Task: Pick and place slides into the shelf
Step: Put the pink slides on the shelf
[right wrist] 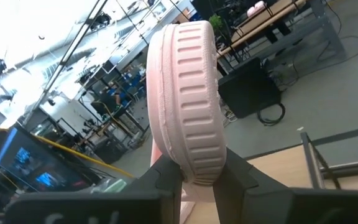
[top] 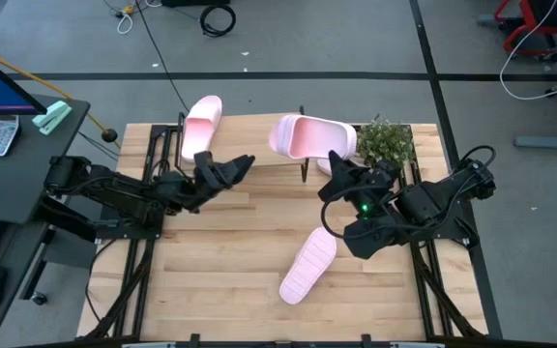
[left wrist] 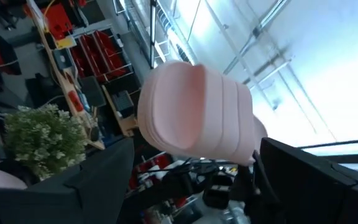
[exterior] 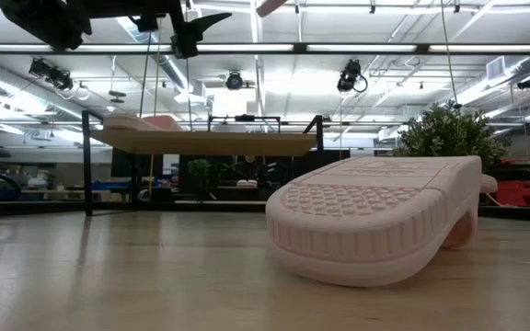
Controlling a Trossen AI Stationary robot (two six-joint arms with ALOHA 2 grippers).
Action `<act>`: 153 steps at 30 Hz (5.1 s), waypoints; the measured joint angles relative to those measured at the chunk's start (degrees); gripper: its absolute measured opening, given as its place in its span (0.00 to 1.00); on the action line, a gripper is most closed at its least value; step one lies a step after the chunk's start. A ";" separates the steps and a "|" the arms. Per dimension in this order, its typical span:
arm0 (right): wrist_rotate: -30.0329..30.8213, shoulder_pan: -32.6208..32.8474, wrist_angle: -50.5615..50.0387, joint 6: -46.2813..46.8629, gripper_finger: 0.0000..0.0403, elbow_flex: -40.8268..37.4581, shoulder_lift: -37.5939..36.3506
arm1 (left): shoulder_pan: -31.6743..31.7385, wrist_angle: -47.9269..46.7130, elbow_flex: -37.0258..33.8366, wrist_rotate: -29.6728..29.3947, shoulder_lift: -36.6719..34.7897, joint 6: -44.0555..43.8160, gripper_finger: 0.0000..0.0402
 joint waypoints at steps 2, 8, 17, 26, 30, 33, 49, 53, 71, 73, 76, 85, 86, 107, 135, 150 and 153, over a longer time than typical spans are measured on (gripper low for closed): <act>-0.01 -0.37 1.67 -0.41 0.16 0.00 0.00 | 0.54 0.77 0.02 0.08 0.00 -1.65 0.88; 0.12 -2.05 5.37 -2.89 0.16 0.00 0.00 | 0.88 2.63 0.02 0.15 0.00 -4.20 0.88; -0.16 -6.63 5.46 -3.40 0.16 0.00 2.04 | 0.87 3.06 0.02 0.11 0.00 -4.18 0.88; -2.46 -8.99 15.84 -9.91 0.16 -0.07 3.77 | 0.35 3.69 0.07 1.11 0.00 -4.15 0.88; -12.81 -10.57 36.01 -39.80 0.16 -0.07 3.39 | 0.28 3.72 0.07 2.33 0.00 -4.13 0.88; -28.95 -13.35 52.62 -61.39 0.16 -0.05 3.54 | 0.31 3.72 0.07 2.34 0.00 -4.13 0.88; -42.21 -27.71 57.40 -50.94 0.16 -0.01 7.06 | -2.64 7.32 0.09 0.87 -0.78 0.89 0.88; -43.67 -27.56 57.98 -49.63 0.16 -0.02 8.44 | -1.68 8.43 0.09 -1.10 -1.62 1.07 0.88; -53.79 -27.21 57.51 -52.47 0.15 0.00 9.16 | 7.00 12.87 0.04 -8.36 -1.62 -1.22 0.88; -54.92 -27.23 57.41 -52.60 0.15 0.00 9.16 | 7.77 12.92 0.04 -8.22 -1.62 -1.33 0.88; -57.32 -27.29 57.10 -52.62 0.15 0.00 9.16 | 8.92 13.26 0.04 -8.20 -1.62 -1.51 0.88; -61.95 -27.30 55.10 -51.36 0.15 0.02 9.16 | 10.58 13.49 0.02 -8.45 -1.60 -1.50 0.86; -62.47 -27.30 54.93 -50.91 0.15 0.02 9.14 | 10.60 13.48 0.02 -8.66 -1.60 -1.27 0.84; -66.61 -26.89 51.85 -51.73 0.46 0.02 8.99 | 10.60 13.79 0.11 -9.95 -1.64 2.61 0.35; -64.04 -30.82 24.80 -61.26 0.60 0.09 -8.25 | 11.21 8.34 -0.02 0.36 -1.60 3.97 0.08; -66.55 -25.54 15.01 -75.95 0.60 -0.01 -5.21 | 15.59 5.69 0.01 -0.23 -2.47 6.59 0.04; -66.18 -25.20 13.13 -76.42 0.60 0.00 -4.15 | 15.91 -0.69 0.03 -1.01 -4.94 6.55 0.03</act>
